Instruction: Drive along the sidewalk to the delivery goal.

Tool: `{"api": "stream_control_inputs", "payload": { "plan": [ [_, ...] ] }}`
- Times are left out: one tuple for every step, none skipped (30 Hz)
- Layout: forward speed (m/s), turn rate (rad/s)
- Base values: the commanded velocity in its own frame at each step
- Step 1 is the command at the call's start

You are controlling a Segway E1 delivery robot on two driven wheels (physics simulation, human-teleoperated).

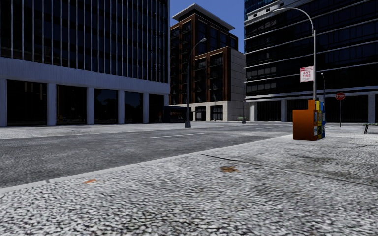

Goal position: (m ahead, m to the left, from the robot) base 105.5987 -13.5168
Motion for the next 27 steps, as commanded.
{"api": "stream_control_inputs", "payload": {
  "plan": [
    [0.0,0.0],
    [0.0,0.0],
    [0.0,0.0],
    [0.0,0.0],
    [0.0,0.0],
    [0.0,0.0],
    [0.0,0.0],
    [0.0,0.0],
    [0.0,0.0],
    [0.0,0.0],
    [0.0,0.0],
    [0.0,0.0],
    [0.0,0.0],
    [0.0,0.0],
    [0.0,0.0],
    [0.0,0.0],
    [0.0,0.0],
    [0.0,0.0],
    [0.0,0.0],
    [0.0,0.0],
    [0.0,0.0],
    [0.0,0.0],
    [0.0,0.0],
    [0.0,0.0],
    [0.0,0.0],
    [0.0,0.0],
    [0.0,0.0]
  ]
}}
